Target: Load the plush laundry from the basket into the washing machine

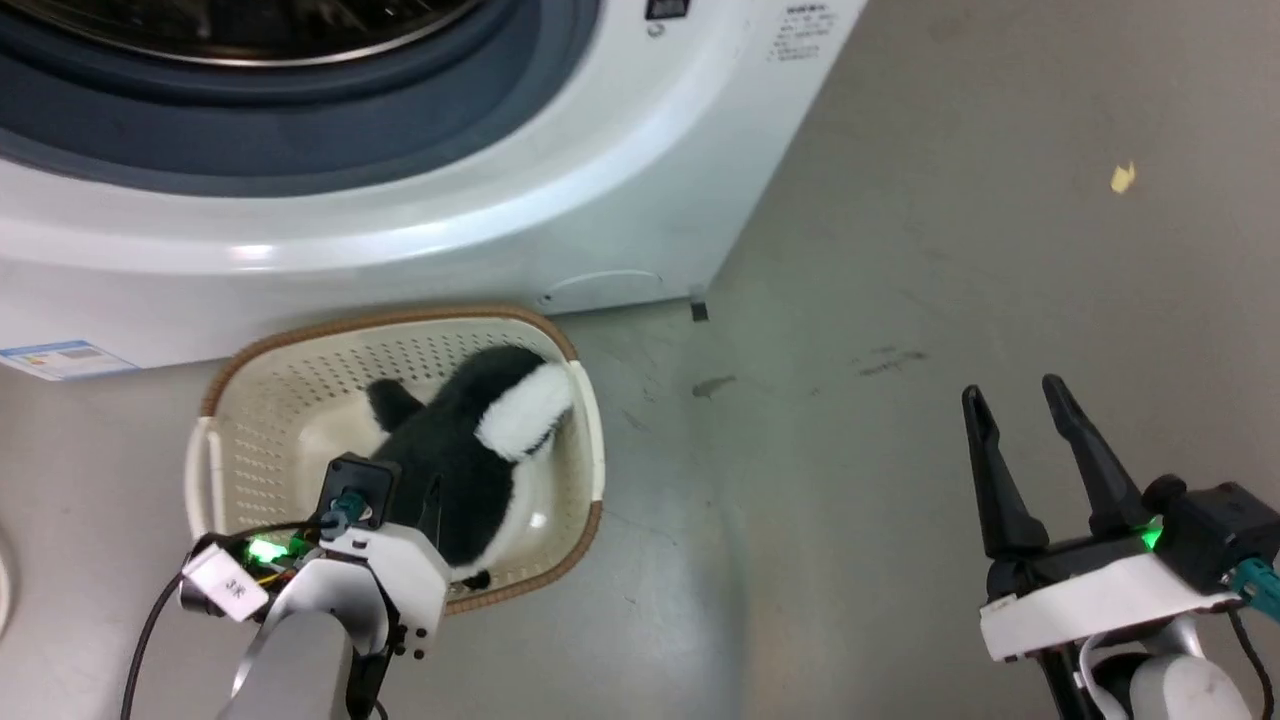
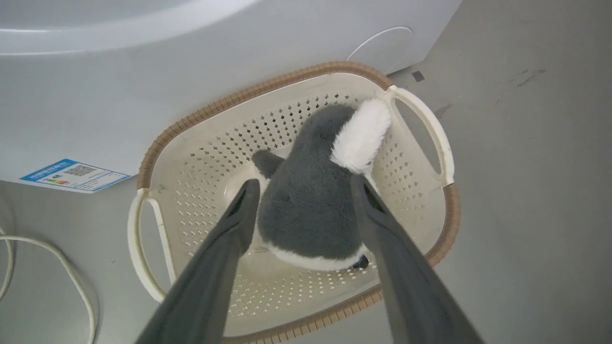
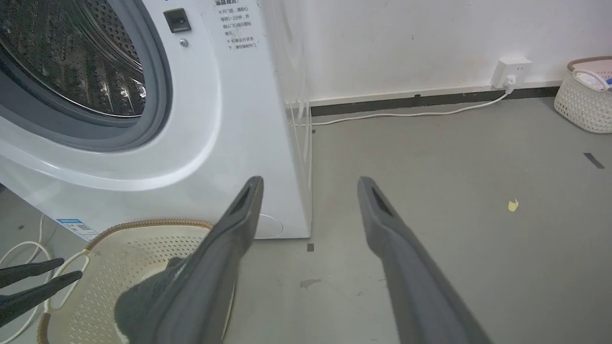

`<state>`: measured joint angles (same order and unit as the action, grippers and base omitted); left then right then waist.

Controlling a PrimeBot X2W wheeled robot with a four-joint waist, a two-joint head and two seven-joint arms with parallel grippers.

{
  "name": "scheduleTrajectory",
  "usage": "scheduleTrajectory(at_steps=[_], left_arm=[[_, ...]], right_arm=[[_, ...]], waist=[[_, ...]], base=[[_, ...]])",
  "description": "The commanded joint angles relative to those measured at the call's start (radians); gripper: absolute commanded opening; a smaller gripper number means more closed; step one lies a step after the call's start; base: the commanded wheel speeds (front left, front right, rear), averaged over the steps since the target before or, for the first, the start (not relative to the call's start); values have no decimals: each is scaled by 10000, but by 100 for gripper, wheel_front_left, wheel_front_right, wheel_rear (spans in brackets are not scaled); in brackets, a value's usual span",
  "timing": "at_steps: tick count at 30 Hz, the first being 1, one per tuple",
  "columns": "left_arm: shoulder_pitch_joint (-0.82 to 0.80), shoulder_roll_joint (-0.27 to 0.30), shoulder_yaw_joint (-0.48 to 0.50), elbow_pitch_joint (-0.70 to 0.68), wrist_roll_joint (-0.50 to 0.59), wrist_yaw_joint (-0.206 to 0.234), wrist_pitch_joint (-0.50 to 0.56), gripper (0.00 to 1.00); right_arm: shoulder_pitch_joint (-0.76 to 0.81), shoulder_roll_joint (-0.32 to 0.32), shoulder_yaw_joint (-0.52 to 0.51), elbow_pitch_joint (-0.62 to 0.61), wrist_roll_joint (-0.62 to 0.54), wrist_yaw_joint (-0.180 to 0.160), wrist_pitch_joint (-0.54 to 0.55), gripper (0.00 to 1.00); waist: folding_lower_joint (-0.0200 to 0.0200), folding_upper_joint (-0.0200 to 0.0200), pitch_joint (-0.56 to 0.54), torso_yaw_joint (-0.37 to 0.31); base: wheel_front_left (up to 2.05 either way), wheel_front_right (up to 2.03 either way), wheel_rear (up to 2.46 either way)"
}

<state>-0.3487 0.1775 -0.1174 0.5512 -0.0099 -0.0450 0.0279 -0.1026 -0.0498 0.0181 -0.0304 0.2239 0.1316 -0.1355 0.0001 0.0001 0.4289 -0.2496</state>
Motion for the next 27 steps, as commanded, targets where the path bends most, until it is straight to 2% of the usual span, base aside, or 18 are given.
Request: scheduleTrajectory(at_steps=[1,10,27], left_arm=[[-351,111,-73,304,-49,-56,84,100],[-1254,575,-497,1590,34,-228,776,100],[-2969,1265,-1257,3434,-8,-481,1437,100]], right_arm=[[-255,-2,40,-88,144,-5,-110,100],[-483,-3,206,-150,591,-6,-297,100],[-773,-3,338,-229,1368,-7,-650,100]], waist=[[-1,-1,256,-203],[-1,-1,1046,-715],[-1,-1,2470,-1347]], base=[[0,0,0],[0,0,0],[0,0,0]])
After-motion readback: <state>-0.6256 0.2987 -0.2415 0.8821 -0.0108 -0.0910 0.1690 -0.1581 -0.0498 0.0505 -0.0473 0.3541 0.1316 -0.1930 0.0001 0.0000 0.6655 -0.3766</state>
